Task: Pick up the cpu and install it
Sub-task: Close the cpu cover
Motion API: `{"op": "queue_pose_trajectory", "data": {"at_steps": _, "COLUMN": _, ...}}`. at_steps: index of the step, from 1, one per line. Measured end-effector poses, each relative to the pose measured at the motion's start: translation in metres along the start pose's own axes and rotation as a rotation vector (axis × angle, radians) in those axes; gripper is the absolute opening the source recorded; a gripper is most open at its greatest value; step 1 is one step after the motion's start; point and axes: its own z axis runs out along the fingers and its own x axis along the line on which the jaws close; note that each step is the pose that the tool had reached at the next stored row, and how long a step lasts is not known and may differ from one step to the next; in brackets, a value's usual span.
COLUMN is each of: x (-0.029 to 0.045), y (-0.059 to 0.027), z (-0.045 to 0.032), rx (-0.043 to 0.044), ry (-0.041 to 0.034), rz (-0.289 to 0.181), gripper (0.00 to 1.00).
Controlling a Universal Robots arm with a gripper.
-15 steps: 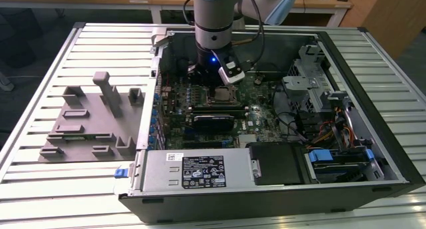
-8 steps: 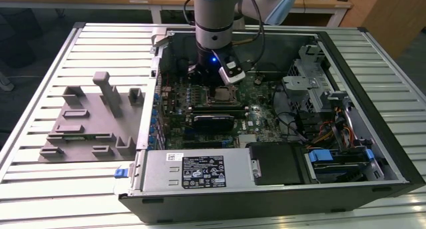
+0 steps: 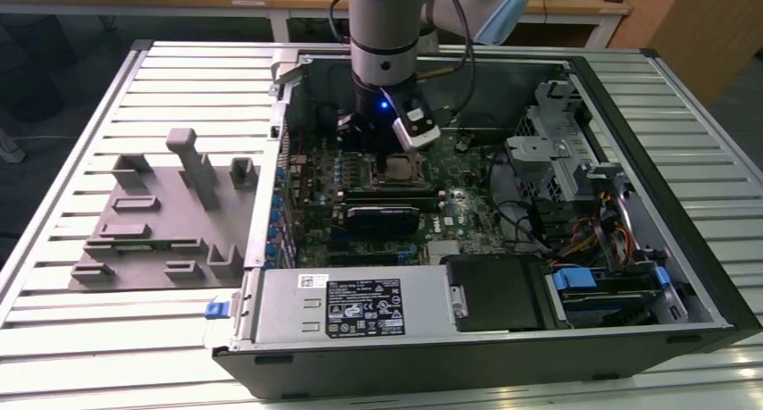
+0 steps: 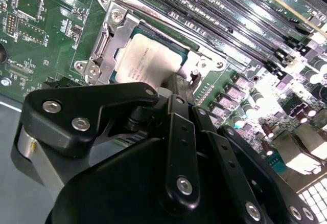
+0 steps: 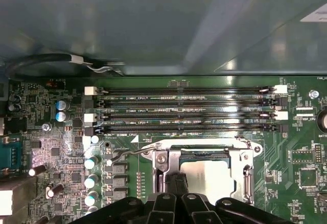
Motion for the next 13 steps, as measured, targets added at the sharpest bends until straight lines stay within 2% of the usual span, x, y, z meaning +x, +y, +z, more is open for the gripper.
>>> {"op": "queue_pose_trajectory", "data": {"at_steps": 13, "x": -0.0005, "y": 0.0006, "z": -0.013, "rx": -0.0002, "ry": -0.0001, "rz": 0.0, "gripper": 0.11}}
